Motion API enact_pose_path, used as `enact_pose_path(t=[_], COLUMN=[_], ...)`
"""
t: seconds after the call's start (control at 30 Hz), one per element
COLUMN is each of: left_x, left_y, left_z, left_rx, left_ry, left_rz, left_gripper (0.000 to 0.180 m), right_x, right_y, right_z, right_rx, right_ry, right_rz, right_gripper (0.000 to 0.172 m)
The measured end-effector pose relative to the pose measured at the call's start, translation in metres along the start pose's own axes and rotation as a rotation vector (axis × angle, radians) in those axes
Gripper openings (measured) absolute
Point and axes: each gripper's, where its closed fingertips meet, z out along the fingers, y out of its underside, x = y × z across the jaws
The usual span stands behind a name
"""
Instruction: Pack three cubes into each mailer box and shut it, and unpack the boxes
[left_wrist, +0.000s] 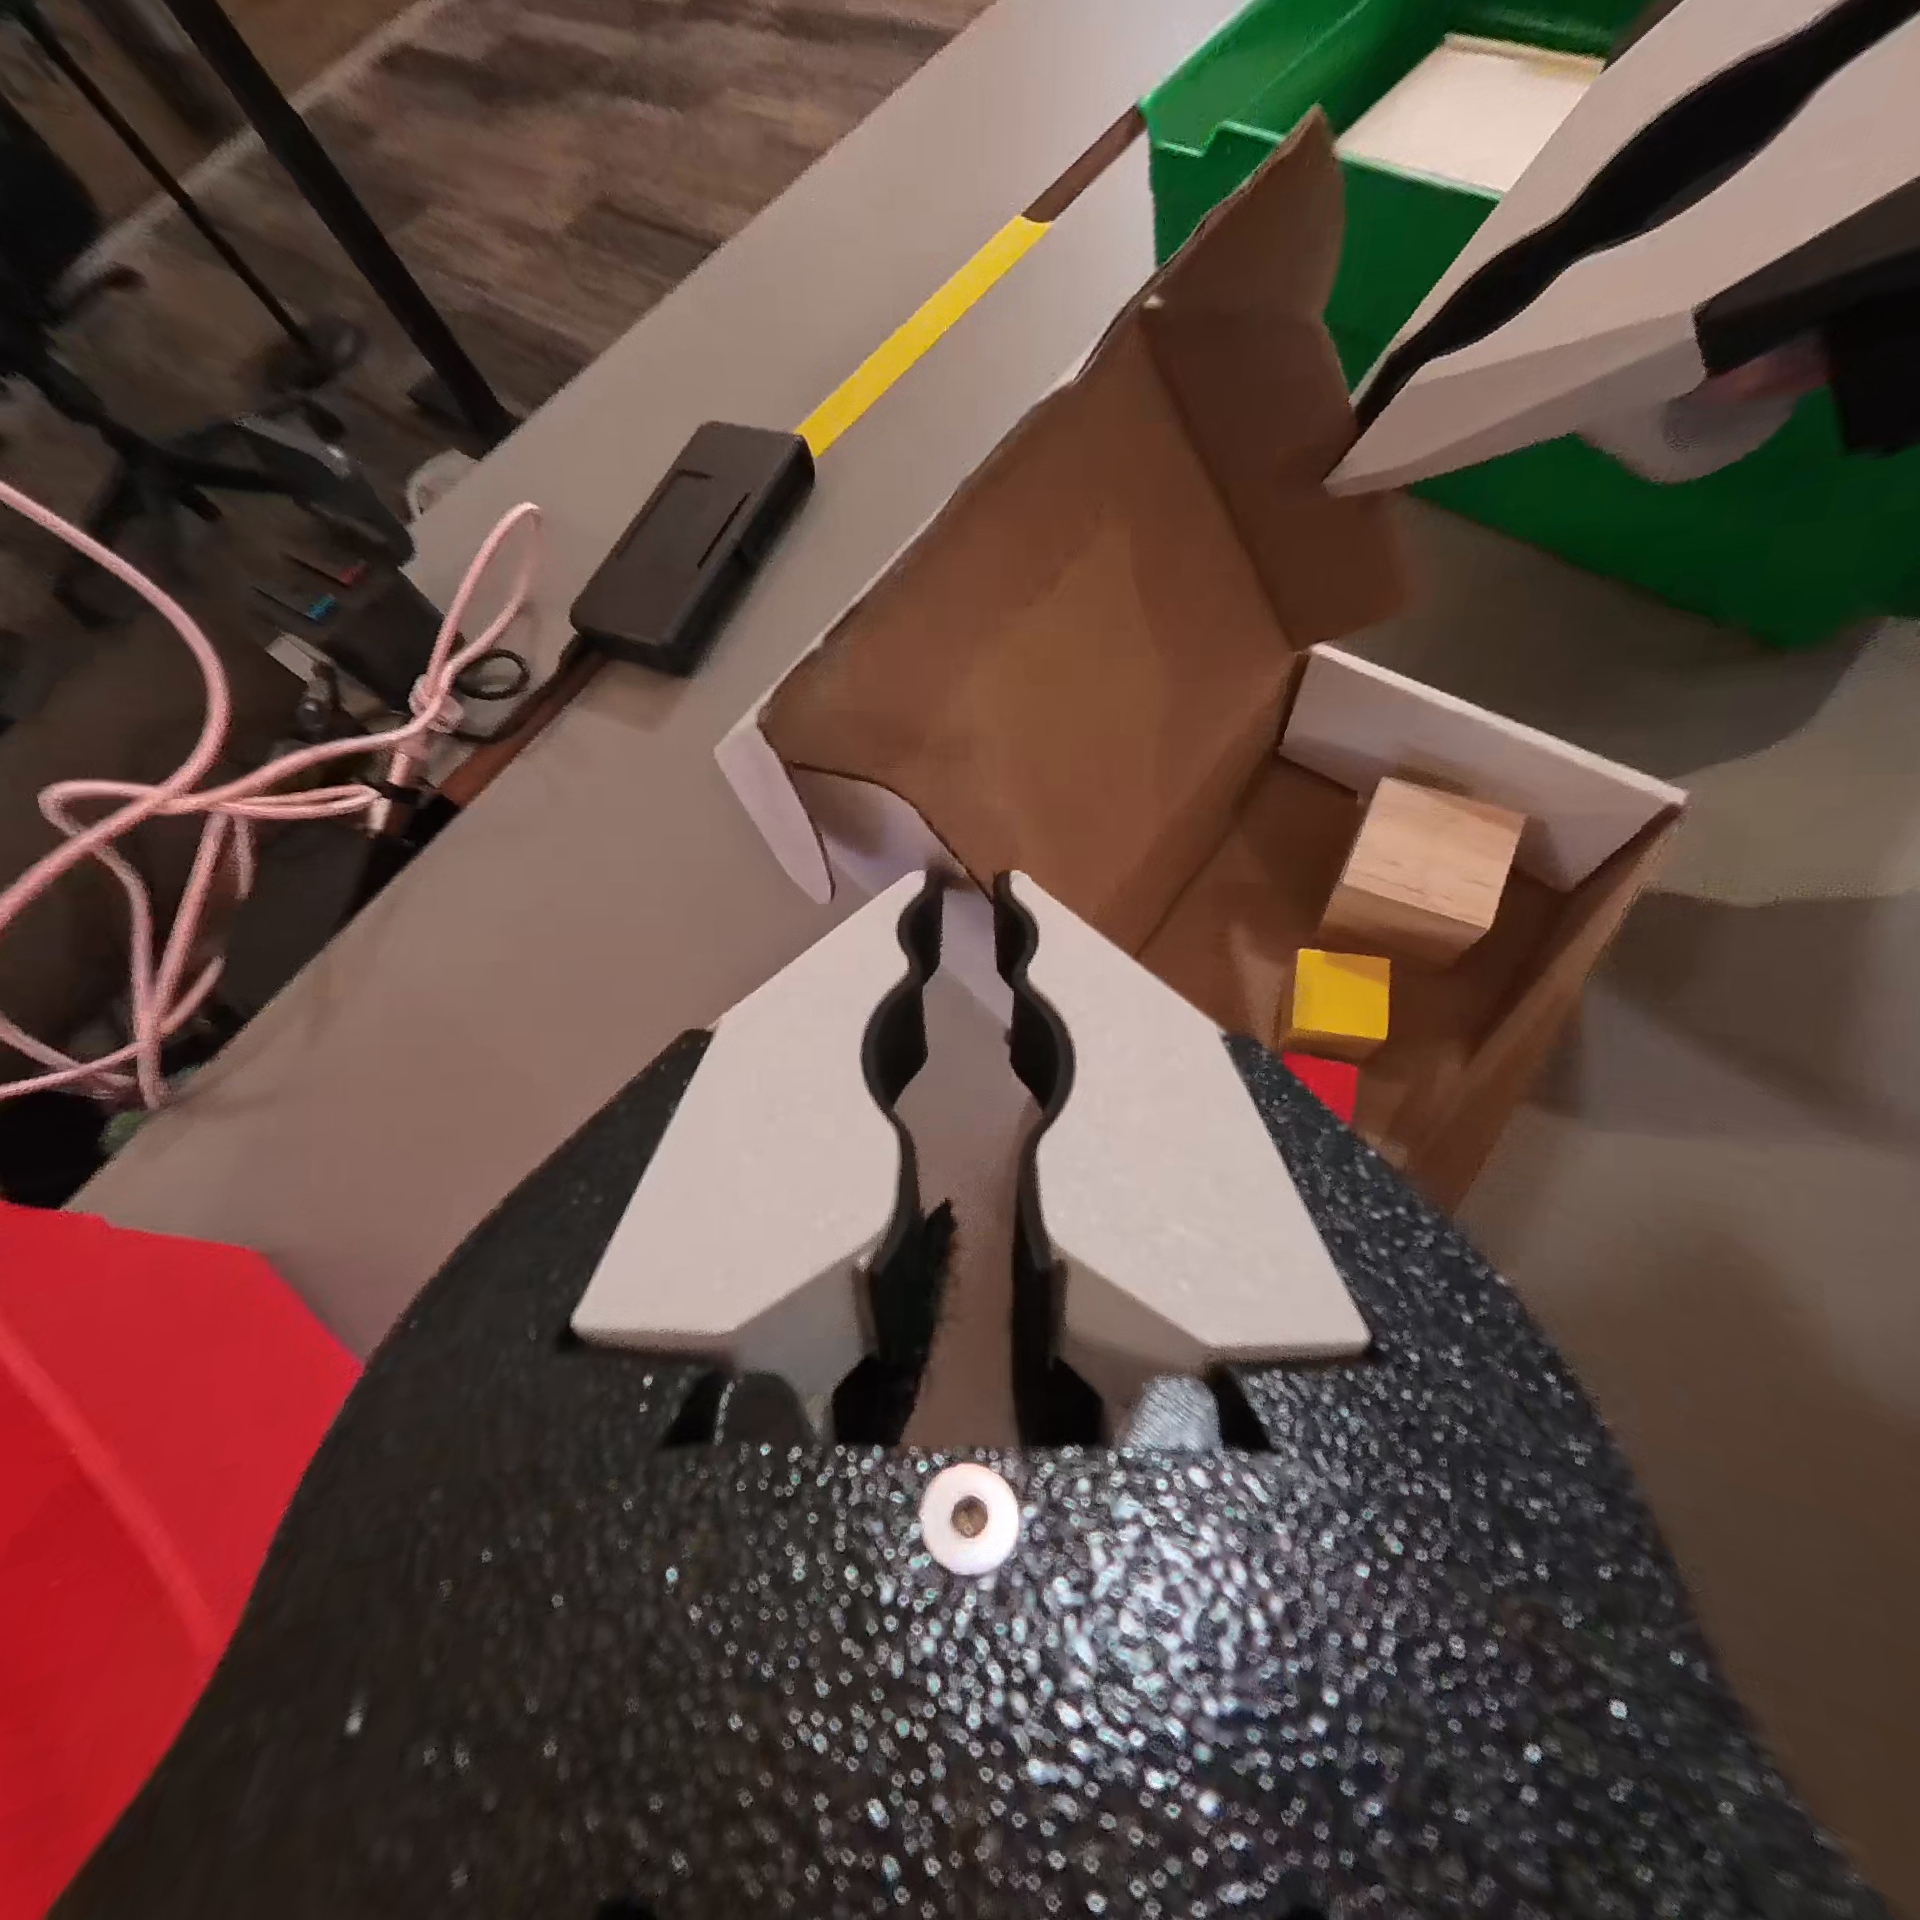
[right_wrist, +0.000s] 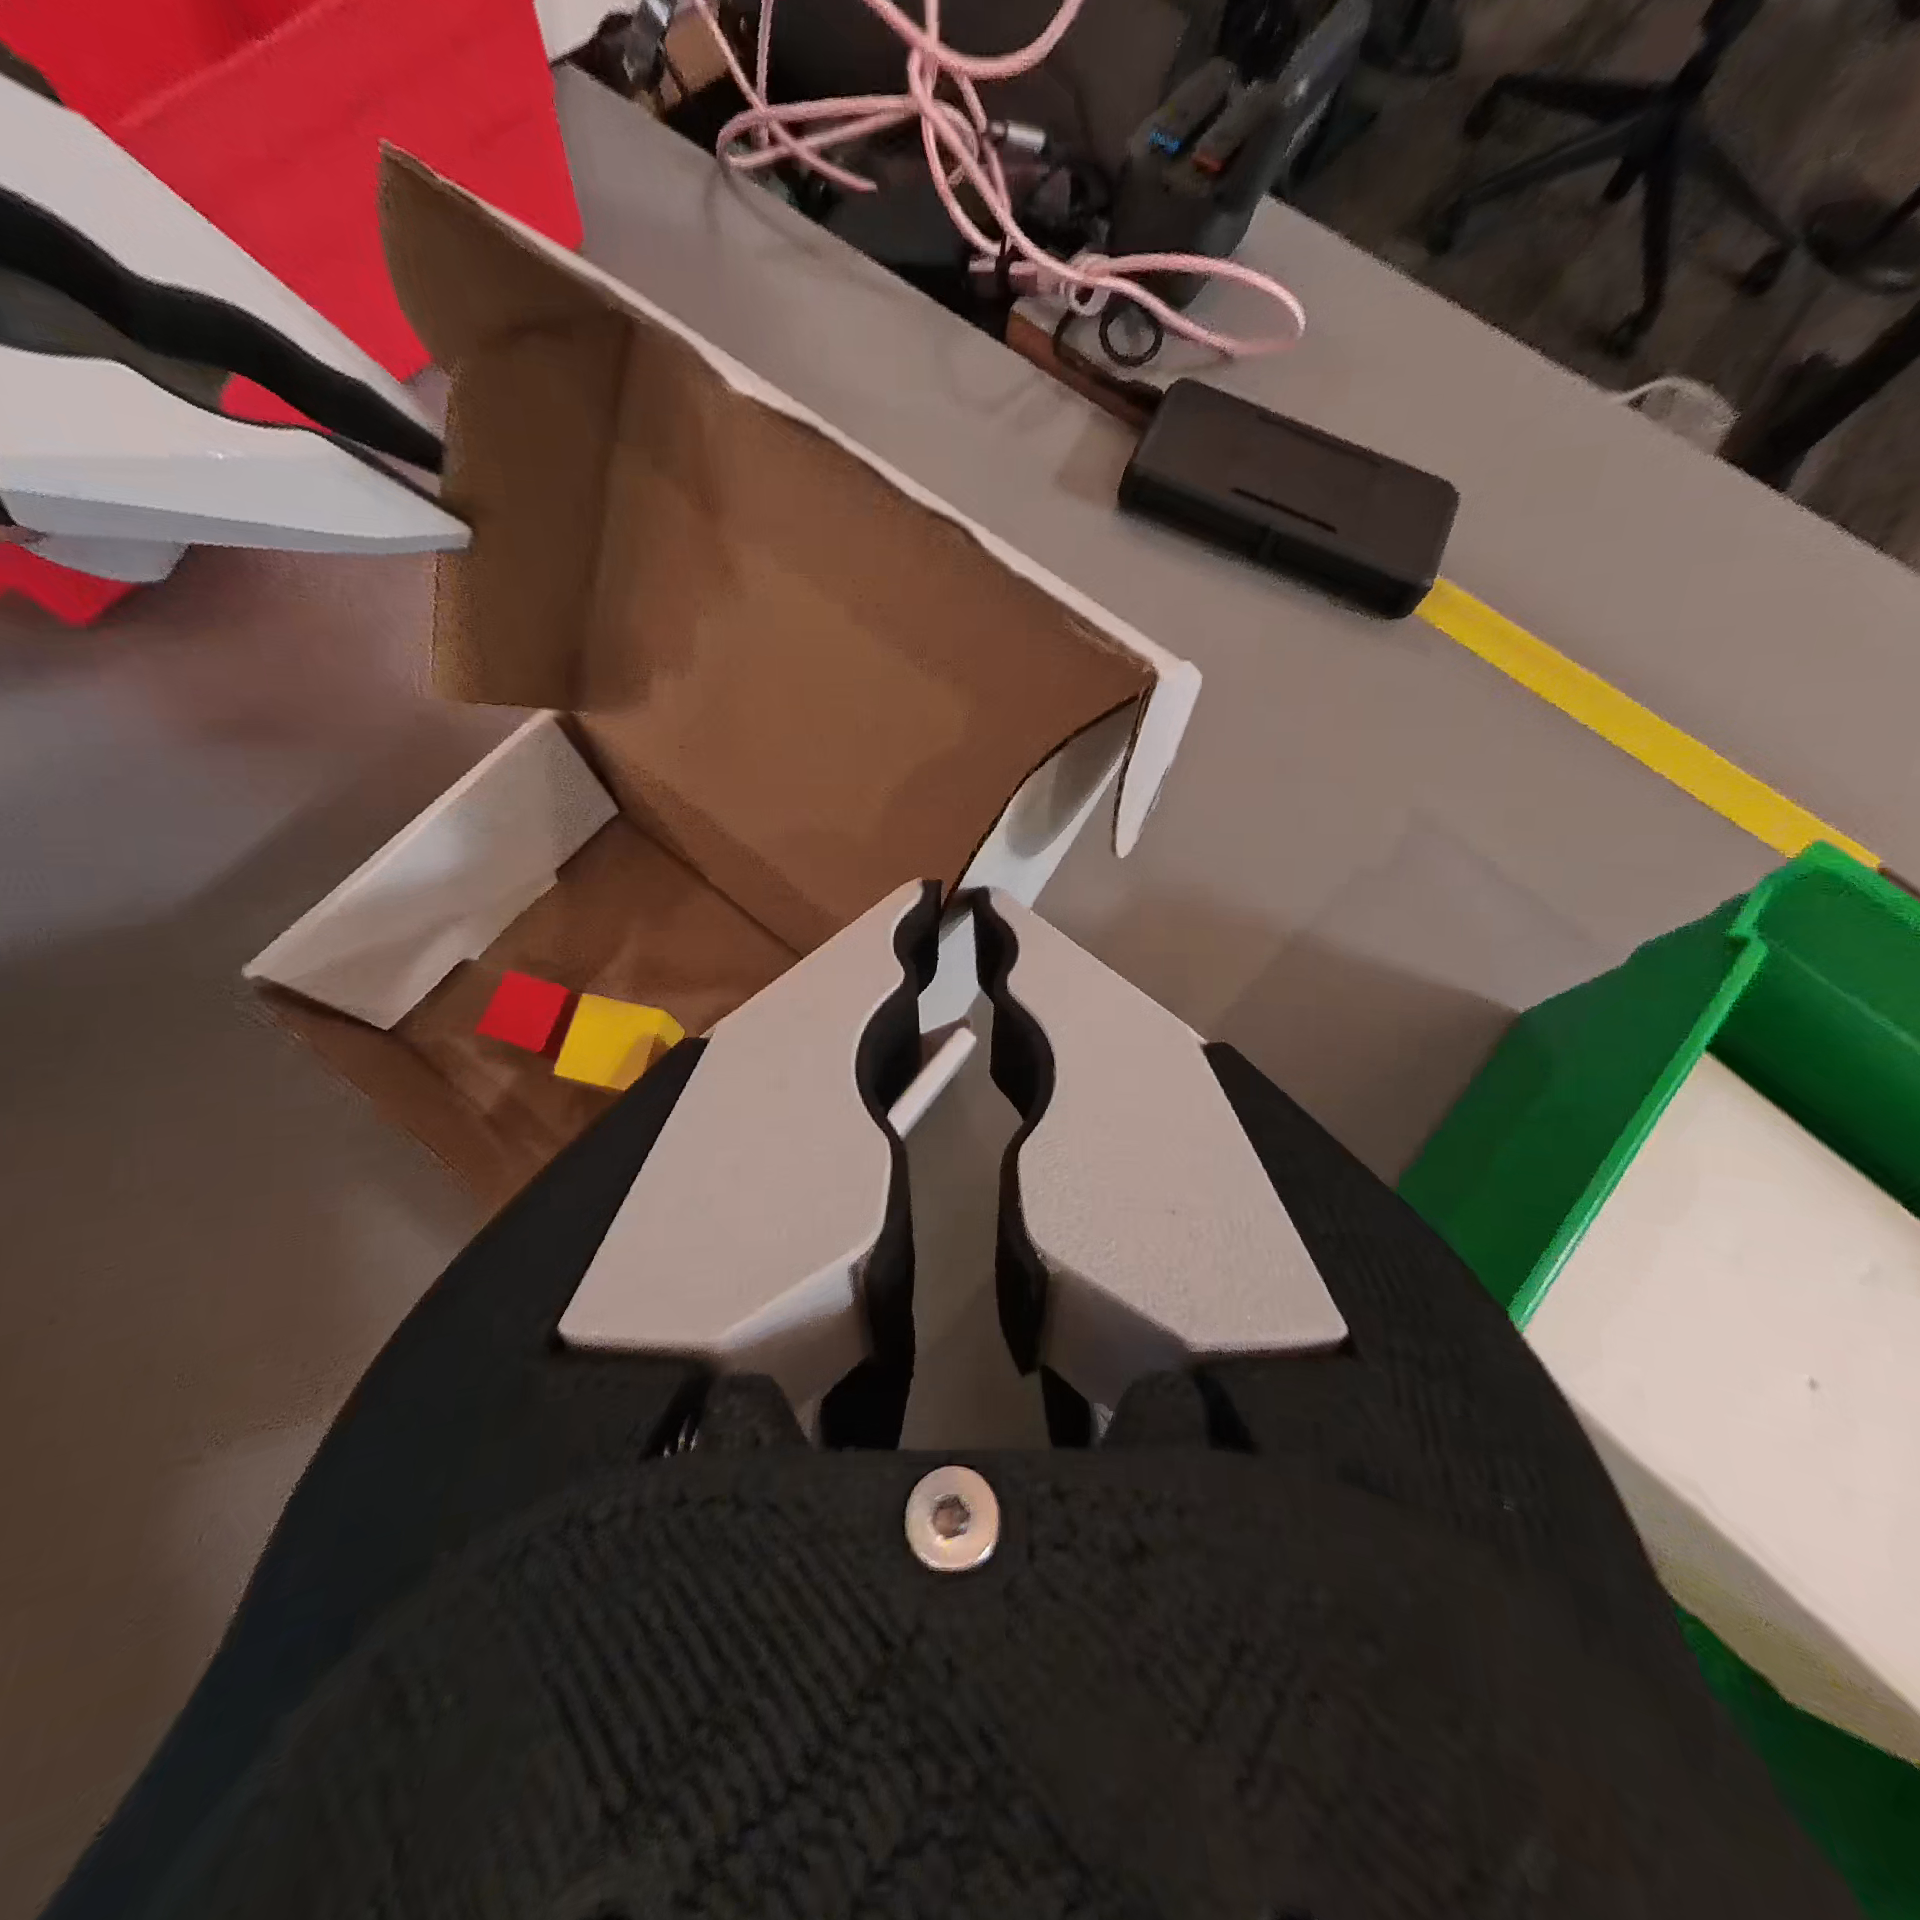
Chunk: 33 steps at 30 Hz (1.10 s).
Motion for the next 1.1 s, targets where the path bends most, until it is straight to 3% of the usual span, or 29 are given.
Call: enact_pose_path(t=[0.03, 0.27, 0.5, 0.7, 0.8, 0.87, 0.97, 1.1], left_x=[0.003, 0.031, 0.052, 0.065, 0.059, 0.053, 0.038, 0.026], left_y=[0.001, 0.023, 0.043, 0.073, 0.085, 0.082, 0.050, 0.004], left_z=[-0.004, -0.023, -0.029, -0.033, -0.053, -0.073, -0.098, -0.095], left_rx=[0.010, 0.093, 0.149, 0.074, 0.059, 0.101, 0.255, 0.372], left_ry=[-0.019, -0.054, -0.010, 0.006, -0.031, -0.042, -0.079, -0.154], left_rz=[0.029, 0.080, -0.048, 0.015, 0.038, 0.019, -0.026, 0.009], left_gripper=[0.008, 0.005, 0.003, 0.000, 0.000, 0.000, 0.000, 0.000], right_x=[-0.004, -0.032, -0.055, -0.071, -0.084, -0.083, -0.068, -0.047], right_y=[0.002, 0.032, 0.056, 0.084, 0.099, 0.094, 0.057, 0.001], right_z=[-0.004, -0.025, -0.030, -0.026, -0.044, -0.066, -0.098, -0.107], right_rx=[0.022, 0.127, 0.180, 0.075, 0.014, 0.062, 0.253, 0.432], right_ry=[0.016, 0.049, 0.018, -0.029, -0.098, -0.092, -0.016, 0.132], right_rz=[-0.006, -0.018, 0.069, 0.098, 0.138, 0.137, 0.130, 0.023], right_gripper=[0.004, 0.004, 0.004, 0.009, 0.015, 0.010, 0.000, 0.000])
